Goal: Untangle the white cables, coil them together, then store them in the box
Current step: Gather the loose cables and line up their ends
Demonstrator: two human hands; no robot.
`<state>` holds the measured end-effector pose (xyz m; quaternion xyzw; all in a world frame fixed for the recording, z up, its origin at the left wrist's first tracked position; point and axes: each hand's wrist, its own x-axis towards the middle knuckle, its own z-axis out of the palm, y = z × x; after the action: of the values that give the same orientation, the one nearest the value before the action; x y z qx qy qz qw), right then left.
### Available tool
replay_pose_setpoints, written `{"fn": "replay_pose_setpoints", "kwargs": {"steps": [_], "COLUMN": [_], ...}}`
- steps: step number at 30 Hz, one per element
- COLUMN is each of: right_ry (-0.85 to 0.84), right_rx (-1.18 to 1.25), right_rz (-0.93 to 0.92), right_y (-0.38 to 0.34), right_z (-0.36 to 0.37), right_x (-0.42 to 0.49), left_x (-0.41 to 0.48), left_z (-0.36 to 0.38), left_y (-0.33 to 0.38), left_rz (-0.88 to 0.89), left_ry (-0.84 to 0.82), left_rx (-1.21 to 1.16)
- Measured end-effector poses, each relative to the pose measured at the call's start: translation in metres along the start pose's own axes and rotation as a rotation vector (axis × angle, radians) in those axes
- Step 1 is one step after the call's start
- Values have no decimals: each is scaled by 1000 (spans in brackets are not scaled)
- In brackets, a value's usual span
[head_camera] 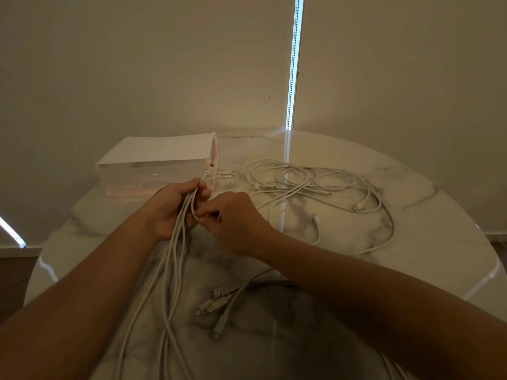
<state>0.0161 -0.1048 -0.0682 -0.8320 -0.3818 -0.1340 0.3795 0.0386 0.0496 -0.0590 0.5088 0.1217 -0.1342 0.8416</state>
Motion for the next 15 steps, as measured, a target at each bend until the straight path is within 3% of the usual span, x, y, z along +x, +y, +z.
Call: {"fn": "replay_pose_setpoints", "kwargs": {"steps": [9, 15], "right_ry": [-255, -647], "right_rx": [-307, -254], "right_rz": [144, -49], "right_y": [-11, -21], "right_z": [-24, -61], "right_x": [-18, -16], "left_x": [5, 2], "left_z": [-4, -1], "left_y": [-2, 2], "left_rz": [52, 36], "left_ry": [9, -63], "left_rx": [-127, -37]}}
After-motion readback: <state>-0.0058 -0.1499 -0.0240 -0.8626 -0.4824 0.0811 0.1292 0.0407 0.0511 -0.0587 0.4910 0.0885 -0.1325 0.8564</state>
